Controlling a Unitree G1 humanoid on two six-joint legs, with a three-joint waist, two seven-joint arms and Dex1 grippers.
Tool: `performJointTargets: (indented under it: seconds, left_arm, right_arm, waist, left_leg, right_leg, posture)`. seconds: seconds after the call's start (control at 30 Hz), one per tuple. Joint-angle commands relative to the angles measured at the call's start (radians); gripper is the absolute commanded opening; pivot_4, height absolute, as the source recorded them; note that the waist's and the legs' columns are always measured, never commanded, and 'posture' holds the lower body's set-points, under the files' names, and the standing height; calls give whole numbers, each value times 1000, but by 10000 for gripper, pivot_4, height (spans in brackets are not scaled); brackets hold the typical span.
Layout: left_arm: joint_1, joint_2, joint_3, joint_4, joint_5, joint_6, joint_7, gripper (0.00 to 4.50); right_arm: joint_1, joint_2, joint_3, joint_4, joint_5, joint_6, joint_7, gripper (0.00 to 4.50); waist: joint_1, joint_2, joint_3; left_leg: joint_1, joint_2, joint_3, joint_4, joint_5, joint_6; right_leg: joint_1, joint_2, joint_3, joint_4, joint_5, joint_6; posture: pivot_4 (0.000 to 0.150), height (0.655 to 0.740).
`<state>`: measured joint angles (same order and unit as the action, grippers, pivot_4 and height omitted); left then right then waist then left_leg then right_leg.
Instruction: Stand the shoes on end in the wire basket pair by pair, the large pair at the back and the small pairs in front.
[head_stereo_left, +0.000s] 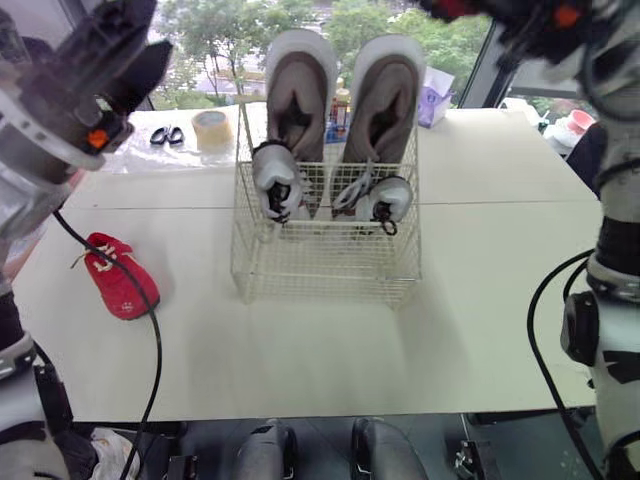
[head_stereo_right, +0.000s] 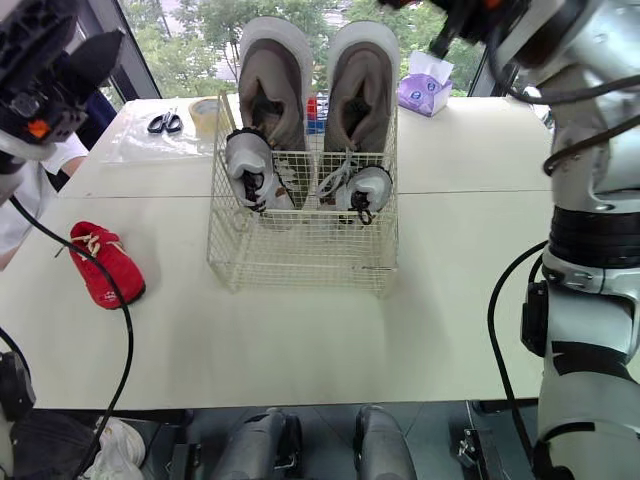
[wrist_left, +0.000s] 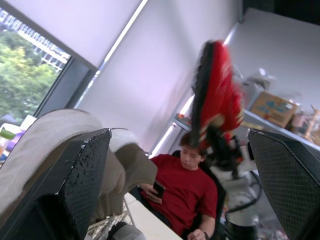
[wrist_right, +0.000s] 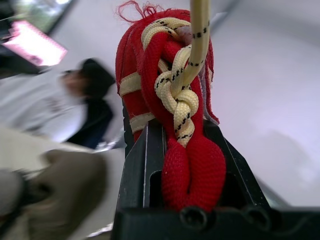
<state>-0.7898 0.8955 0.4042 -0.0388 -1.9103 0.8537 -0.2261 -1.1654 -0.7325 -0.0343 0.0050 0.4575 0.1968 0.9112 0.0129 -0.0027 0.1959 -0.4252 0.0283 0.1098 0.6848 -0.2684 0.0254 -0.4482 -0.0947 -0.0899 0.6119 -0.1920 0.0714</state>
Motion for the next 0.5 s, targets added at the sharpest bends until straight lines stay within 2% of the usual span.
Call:
performJointTargets:
  seconds: [0.03,0.17,0.43,0.5]
  left_arm:
    - [-77,13,-20,11,35,45,-59,45000]
    - [-139,-10,-53,39,76,88,-106,45000]
    - [-267,-94,-135,130,236,156,-243,45000]
    - [-291,-109,-144,155,266,175,-285,39482]
  right_arm:
    - [-51,3,4,-5,-19,-69,76,4855]
    - [-46,20,24,6,-46,-116,120,4855]
    - [-23,38,48,-30,-91,-150,150,4855]
    - [-16,35,52,-40,-108,-157,155,4654]
  waist:
    - [1,-1,0]
    - [-3,-1,0]
    - [-4,-1,0]
    - [-4,-1,0]
  left_leg:
    - [0,0,0,0,0,0]
    - [0,-1,0,0,0,0]
    - [1,-1,0,0,1,-2]
    - [1,-1,0,0,1,-2]
  right_leg:
    - [0,0,0,0,0,0]
    - [0,-1,0,0,0,0]
    - [0,0,0,1,0,0]
    - [0,0,0,1,0,0]
  posture:
    - [1500,7400]
    - [1500,7400]
    - [1500,7400]
    - [1500,7400]
